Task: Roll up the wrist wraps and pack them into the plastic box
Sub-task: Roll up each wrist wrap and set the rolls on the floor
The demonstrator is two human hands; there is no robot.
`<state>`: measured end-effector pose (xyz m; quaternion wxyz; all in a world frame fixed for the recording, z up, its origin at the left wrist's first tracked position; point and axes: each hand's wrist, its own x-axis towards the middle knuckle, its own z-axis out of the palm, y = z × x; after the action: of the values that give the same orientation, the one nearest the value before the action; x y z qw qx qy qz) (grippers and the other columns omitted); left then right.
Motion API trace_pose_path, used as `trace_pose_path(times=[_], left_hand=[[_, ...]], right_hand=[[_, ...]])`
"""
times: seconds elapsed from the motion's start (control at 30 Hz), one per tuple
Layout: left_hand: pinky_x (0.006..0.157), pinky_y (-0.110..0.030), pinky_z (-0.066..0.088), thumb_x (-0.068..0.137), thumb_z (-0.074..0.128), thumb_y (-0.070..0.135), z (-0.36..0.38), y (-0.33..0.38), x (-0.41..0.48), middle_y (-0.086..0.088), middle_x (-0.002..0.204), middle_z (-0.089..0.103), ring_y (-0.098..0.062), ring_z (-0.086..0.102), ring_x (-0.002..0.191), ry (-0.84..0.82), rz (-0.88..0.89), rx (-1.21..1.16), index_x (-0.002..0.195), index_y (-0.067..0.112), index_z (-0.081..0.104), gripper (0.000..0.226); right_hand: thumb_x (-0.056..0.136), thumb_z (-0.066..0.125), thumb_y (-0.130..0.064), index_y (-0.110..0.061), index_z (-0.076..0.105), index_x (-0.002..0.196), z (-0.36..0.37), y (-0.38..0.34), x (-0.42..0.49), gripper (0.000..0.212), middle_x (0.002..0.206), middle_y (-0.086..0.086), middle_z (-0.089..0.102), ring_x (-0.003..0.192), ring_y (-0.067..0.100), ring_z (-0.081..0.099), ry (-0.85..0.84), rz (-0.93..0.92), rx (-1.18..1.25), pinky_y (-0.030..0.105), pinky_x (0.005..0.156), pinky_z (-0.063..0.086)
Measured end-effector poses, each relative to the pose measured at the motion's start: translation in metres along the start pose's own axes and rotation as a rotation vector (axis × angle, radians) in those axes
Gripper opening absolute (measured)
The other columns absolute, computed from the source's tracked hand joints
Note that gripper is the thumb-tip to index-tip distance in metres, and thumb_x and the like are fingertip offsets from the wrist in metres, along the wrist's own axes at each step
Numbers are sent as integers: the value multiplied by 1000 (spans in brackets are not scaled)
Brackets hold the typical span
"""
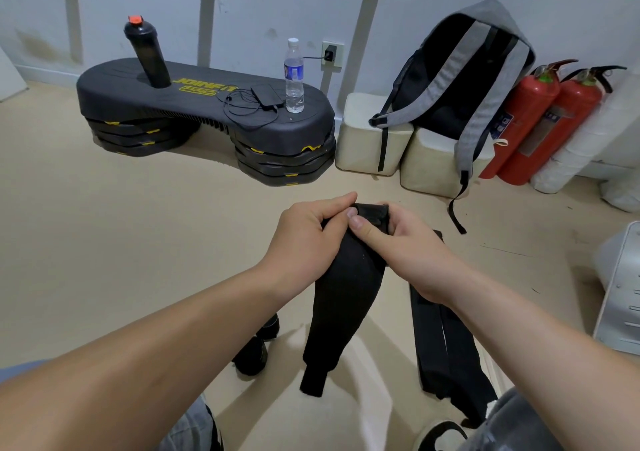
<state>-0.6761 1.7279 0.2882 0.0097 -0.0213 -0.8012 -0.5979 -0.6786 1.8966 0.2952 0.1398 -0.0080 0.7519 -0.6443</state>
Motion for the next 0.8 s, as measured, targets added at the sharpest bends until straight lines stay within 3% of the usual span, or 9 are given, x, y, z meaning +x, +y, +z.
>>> trace_pose_path(times=[0.13,0.3,0.4,0.5,0.63,0.8], left_hand=[[116,-23,45,105,66,22,-1,4,0,12,135,72,5,62,127,-27,-12,1,135,23,73,31],[115,-18,42,110,56,22,-1,11,-1,15,142,66,4,57,131,-97,-72,-62,143,21,66,35],[99,-17,49,113,49,24,-1,12,1,14,133,70,-1,64,121,-119,-161,-128,145,27,64,36],[83,-29,58,111,53,27,-4,11,3,-1,111,78,-14,74,102,-146,-273,-205,146,27,57,35],[70,-28,59,110,55,17,-7,16,4,-9,101,78,-12,72,81,-189,-306,-271,132,26,68,27],[70,-29,56,105,61,11,-7,17,8,-16,98,78,-20,73,84,-94,-253,-217,113,28,76,24]], right_hand=[[107,59,-36,-14,63,122,0,1,1,27,117,10,75,114,27,72,28,-7,-54,51,103,57],[110,52,-26,-20,64,119,1,2,1,17,113,9,76,113,28,71,83,-36,-66,50,101,56],[110,51,-21,-21,66,119,-2,2,2,17,112,6,76,112,25,72,88,-50,-41,45,99,58],[111,50,-13,-19,67,117,-4,1,2,20,114,8,75,112,26,71,69,-78,-25,44,100,58],[110,50,-8,-21,71,114,-5,0,0,26,115,11,75,111,27,72,51,-71,48,46,100,58],[109,53,-10,-21,71,122,-4,-3,-3,25,122,18,74,104,28,73,-8,29,219,41,89,57]])
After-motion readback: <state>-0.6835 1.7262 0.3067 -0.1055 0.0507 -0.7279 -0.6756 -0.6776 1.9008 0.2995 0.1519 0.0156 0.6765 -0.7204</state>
